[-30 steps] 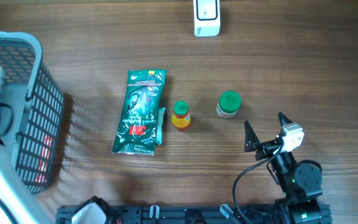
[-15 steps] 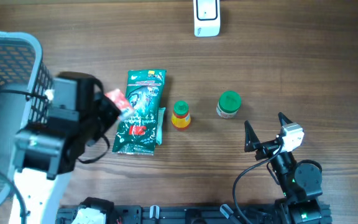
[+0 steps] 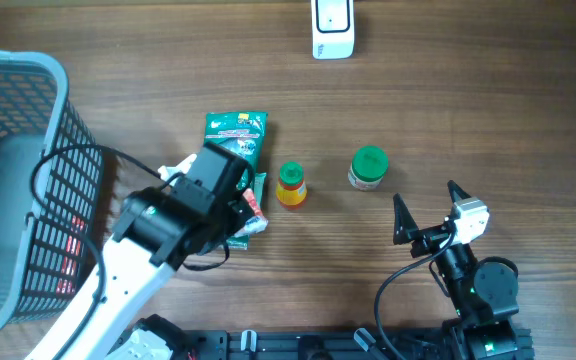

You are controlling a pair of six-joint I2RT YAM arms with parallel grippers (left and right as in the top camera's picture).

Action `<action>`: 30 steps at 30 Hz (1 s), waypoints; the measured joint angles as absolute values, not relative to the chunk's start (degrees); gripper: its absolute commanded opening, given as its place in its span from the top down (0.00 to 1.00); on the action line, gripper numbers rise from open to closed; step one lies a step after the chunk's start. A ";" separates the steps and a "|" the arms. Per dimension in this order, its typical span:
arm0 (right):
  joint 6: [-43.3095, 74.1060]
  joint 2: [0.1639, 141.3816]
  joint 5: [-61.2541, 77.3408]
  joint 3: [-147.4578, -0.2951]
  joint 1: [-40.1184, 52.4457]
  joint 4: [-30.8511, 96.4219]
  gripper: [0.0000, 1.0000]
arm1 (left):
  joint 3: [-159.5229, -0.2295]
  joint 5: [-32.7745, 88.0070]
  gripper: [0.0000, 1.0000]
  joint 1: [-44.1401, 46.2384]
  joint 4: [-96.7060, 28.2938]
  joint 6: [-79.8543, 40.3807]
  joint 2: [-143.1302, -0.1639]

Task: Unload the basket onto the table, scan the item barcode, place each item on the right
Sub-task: 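Carry the red packet with left gripper and place it near bottle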

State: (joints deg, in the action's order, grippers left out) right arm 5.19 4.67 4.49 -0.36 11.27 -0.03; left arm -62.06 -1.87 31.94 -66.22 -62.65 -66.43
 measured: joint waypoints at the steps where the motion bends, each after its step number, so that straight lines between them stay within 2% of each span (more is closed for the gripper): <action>1: 5.19 4.67 4.49 -0.36 11.27 -0.03 0.00 | -61.87 -1.87 0.96 32.47 -65.76 -63.70 -68.18; 11: 5.19 4.67 4.49 -0.36 11.27 -0.03 0.00 | -61.43 -2.15 0.95 37.45 -60.45 -73.49 -79.96; 13: 5.19 4.67 4.49 -0.36 11.27 -0.03 0.00 | -61.43 -3.05 0.88 37.47 -60.36 -80.09 -80.75; 15: 5.19 4.67 4.49 -0.36 11.27 -0.03 0.00 | -61.39 -3.90 0.87 37.47 -59.16 -91.09 -83.05; 17: 5.19 4.67 4.49 -0.36 11.27 -0.03 0.00 | -61.39 -4.40 0.85 37.47 -57.10 -94.41 -85.06; 20: 5.19 4.67 4.49 -0.36 11.27 -0.03 0.00 | -61.36 -4.69 0.78 37.47 -56.03 -96.71 -89.62; 22: 5.19 4.67 4.49 -0.36 11.27 -0.03 0.00 | -61.34 -4.69 0.60 37.47 -55.86 -97.56 -90.96; 23: 5.19 4.67 4.49 -0.36 11.27 -0.03 0.00 | -61.32 -4.69 0.46 37.47 -55.86 -97.97 -91.42; 24: 5.19 4.67 4.49 -0.36 11.27 -0.03 0.00 | -61.32 -4.73 0.24 37.47 -55.88 -97.78 -91.42; 26: 5.19 4.67 4.49 -0.36 11.27 -0.03 0.00 | -61.32 -4.64 0.04 37.47 -55.90 -98.17 -91.44; 27: 5.19 4.67 4.49 -0.36 11.27 -0.03 0.00 | -61.32 -4.62 0.00 37.47 -55.90 -98.08 -91.44; 30: 5.19 4.67 4.49 -0.36 11.27 -0.03 0.00 | -61.32 -2.90 0.00 37.47 -56.01 -98.19 -91.44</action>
